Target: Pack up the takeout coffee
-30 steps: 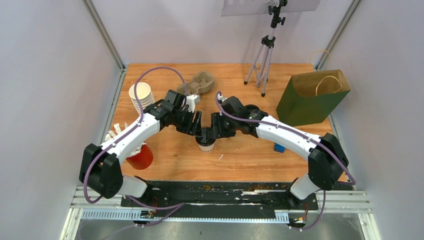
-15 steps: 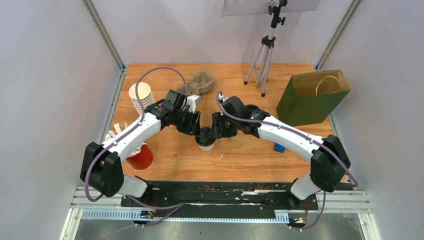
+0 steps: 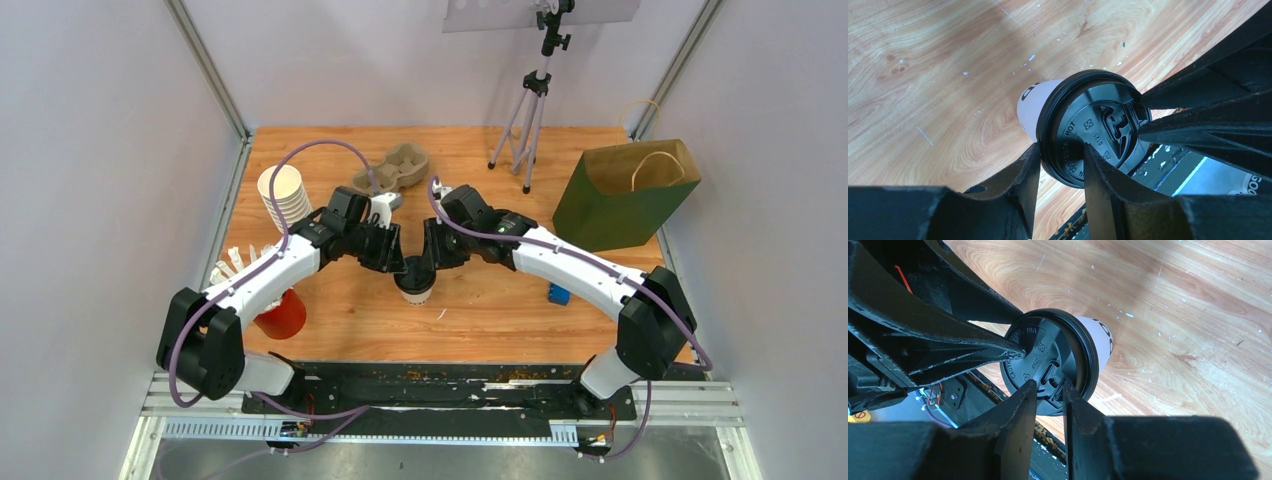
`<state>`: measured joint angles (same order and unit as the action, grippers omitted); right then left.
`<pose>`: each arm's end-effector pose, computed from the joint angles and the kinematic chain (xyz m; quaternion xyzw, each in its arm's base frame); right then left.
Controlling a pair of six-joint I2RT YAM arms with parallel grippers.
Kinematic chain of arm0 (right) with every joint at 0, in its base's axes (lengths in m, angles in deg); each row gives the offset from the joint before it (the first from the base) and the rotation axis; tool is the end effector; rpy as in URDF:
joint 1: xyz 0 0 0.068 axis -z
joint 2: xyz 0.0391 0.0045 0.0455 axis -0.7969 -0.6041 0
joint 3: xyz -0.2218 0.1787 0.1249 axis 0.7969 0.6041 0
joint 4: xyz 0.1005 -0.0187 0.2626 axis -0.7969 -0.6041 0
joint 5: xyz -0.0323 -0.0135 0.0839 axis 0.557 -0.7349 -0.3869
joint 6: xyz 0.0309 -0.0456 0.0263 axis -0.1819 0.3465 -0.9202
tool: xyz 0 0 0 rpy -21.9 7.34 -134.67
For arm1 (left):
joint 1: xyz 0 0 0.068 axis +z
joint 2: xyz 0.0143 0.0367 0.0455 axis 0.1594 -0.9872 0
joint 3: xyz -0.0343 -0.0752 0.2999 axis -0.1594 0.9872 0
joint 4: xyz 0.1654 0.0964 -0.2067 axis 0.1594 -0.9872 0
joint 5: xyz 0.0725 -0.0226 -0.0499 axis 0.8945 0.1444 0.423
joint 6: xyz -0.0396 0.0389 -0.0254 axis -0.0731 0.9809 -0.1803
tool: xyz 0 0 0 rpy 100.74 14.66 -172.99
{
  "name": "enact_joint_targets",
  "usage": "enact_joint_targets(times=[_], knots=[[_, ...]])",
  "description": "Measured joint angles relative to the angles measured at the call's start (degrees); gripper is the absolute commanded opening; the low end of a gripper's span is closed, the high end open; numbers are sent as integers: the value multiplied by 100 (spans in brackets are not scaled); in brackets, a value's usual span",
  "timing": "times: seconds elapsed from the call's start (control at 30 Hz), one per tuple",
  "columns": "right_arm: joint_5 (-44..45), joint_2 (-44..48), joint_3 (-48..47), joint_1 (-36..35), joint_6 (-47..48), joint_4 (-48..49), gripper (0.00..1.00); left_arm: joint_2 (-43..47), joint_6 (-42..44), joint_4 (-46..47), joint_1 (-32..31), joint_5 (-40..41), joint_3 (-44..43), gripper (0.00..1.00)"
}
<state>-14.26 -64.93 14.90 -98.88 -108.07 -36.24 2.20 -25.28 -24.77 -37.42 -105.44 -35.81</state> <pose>0.2481 0.2693 0.2993 -0.1750 0.9162 0.2805 0.2266 0.2560 -0.1609 0.2685 0.1840 0.9034 -0.3213 0.2161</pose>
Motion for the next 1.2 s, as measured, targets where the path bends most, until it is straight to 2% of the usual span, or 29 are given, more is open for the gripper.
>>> enact_joint_targets(times=[0.6,0.93,1.2], knots=[[24,225,634,-2,11,682,24,122,-170,352,-4,-50,269,46],[201,339,109,39,326,-208,26,122,-256,389,-9,-87,286,47],[201,350,70,63,348,-275,26,122,-282,389,-9,-90,286,47]])
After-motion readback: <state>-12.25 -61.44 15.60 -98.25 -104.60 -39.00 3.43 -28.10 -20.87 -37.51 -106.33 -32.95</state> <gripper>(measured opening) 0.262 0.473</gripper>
